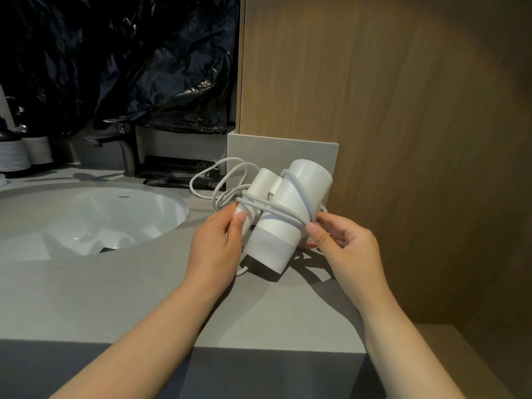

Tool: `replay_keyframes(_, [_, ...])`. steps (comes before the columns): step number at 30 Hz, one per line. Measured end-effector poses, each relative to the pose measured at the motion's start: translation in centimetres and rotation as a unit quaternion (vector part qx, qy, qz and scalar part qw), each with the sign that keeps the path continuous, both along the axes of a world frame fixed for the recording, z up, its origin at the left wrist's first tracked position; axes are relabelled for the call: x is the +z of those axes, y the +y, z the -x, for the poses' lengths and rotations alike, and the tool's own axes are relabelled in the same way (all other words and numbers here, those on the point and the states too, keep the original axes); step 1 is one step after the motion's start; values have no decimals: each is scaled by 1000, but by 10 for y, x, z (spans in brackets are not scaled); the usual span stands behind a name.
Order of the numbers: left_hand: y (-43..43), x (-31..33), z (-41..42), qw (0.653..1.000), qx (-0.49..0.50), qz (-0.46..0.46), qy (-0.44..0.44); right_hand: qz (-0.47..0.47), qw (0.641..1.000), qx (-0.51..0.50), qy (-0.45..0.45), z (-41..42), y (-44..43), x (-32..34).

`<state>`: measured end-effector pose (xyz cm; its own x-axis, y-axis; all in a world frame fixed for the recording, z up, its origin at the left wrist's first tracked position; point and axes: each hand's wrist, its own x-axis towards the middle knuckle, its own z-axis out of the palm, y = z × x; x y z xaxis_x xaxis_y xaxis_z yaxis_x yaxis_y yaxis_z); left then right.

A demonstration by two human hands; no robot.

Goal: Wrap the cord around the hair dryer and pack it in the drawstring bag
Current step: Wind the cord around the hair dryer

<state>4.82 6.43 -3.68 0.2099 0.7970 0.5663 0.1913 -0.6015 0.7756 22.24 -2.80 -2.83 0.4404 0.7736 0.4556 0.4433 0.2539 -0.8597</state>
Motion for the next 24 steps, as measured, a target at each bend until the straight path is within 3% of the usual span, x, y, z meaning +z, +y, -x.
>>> replay_keyframes(7, [5,-4,1,996,-33,48,74,6,1000,1,-12,-6,4,-4])
replay_keyframes(18, [-3,3,-3,953,95,16,286,-2,1000,0,8,-6,5,-5])
replay_keyframes(24, [-2,-2,-3,956,84,-8,282,5,1000,-6,18,-5,4,-4])
